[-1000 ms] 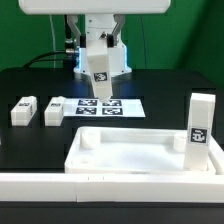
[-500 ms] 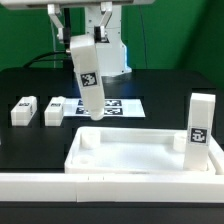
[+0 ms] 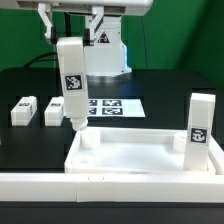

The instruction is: Assemble desk

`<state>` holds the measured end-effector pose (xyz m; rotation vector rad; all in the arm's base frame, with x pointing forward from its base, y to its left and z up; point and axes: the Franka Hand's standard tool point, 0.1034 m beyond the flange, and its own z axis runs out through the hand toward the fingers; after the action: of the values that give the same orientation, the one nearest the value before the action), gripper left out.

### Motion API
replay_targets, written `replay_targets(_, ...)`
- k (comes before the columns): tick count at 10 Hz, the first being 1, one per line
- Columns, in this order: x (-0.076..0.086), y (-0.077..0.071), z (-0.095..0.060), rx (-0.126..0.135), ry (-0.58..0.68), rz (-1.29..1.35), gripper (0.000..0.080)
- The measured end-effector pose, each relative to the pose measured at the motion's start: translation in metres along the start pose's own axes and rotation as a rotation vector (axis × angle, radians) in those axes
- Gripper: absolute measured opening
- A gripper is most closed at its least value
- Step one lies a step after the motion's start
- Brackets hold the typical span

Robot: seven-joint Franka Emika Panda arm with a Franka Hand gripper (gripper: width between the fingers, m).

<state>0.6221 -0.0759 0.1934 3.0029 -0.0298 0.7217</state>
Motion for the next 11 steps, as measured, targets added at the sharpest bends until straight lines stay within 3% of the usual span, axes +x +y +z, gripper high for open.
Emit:
replay_targets(3, 0.016, -0.005, 0.017, -0.013, 0.016, 0.026, 0.0292)
replay_targets(5, 0.016, -0.013, 0.026, -0.028, 0.040, 0.057, 0.0292)
replay_targets(11, -0.020, -0.025, 0.029, -0.050, 0.055, 0.050, 0.0292)
